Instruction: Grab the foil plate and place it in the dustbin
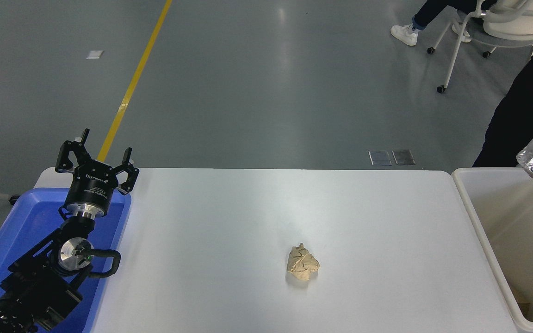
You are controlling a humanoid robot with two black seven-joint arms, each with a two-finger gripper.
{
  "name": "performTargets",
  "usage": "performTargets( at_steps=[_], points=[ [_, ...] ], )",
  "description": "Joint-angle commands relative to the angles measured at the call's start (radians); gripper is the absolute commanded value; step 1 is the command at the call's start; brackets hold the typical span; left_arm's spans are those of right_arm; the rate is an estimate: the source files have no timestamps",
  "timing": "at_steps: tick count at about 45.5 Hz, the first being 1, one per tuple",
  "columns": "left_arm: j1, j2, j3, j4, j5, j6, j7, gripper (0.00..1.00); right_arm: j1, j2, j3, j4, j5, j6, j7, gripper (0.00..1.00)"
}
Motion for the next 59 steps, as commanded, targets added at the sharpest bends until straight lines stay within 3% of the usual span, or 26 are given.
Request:
performTargets(
  at_steps=[1,15,27,28,32,34,38,48,59],
  points=[
    [0.0,0.0,0.0,0.0,0.0,0.0,-0.001,0.98,-0.209,0.078,0.054,-0.053,0.125,-0.179,0.0,0.0],
    [0.0,0.0,0.0,0.0,0.0,0.0,-0.001,0.98,-0.319,0.174,0.144,-0.053,0.168,-0.268,0.0,0.0],
    [0.0,0.0,0.0,0.0,0.0,0.0,-0.001,0.98,-0.33,0.181,0.157,-0.055,0.168,-0.283,0.0,0.0],
    [-0.002,0.0,0.0,0.0,0.0,0.0,-0.001,0.98,-0.332,0.181,0.155,-0.057,0.168,-0.283,0.0,0.08],
    [0.0,0.0,0.0,0.0,0.0,0.0,-0.001,0.98,-0.33,0.186,0.154,-0.083,0.168,-0.305,0.0,0.73],
    [-0.002,0.0,0.0,0.0,0.0,0.0,-0.001,0.98,-0.33,0.195,0.152,-0.093,0.168,-0.335,0.0,0.91],
    [0.0,0.0,0.0,0.0,0.0,-0.002,-0.001,0.98,-0.33,0.209,0.154,-0.095,0.168,-0.404,0.0,0.99],
    [0.0,0.0,0.0,0.0,0.0,0.0,0.0,0.98,-0.293,0.207,0.147,-0.086,0.168,-0.432,0.0,1.0],
    [-0.002,0.0,0.0,0.0,0.0,0.0,0.0,0.98,-0.017,0.186,0.131,-0.012,0.151,-0.386,0.001,1.0]
  ],
)
